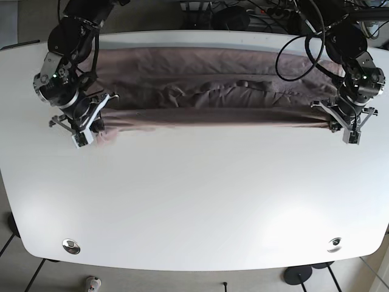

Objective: Fold the T-shirt properly
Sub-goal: 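Fold the grasped edge over onto the held edge with both grippers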

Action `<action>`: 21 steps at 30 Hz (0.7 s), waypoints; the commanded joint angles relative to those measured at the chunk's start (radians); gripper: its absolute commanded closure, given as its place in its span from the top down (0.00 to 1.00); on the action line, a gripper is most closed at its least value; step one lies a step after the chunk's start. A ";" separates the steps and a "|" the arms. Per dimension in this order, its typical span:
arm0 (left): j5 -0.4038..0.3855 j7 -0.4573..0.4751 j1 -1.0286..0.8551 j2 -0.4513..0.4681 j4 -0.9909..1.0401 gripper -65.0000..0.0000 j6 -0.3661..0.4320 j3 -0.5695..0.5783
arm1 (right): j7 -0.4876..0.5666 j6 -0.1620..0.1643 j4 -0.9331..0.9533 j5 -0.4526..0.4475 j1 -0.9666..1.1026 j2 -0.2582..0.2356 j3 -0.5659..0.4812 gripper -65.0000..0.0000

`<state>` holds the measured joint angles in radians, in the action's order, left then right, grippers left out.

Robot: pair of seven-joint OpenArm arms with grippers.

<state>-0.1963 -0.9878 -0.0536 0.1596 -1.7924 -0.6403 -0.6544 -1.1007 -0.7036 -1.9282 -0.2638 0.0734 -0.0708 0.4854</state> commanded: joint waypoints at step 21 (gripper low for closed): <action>0.010 0.016 -0.176 -0.021 -0.047 0.26 -0.058 -0.087 | -0.039 0.005 -0.024 -0.147 0.254 -0.050 0.118 0.42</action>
<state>-0.1799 -0.9871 -0.2329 0.1253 -1.8206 -0.7006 -0.7391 -1.1557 -0.6991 -1.9305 -0.4110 0.3313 -0.1085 0.5987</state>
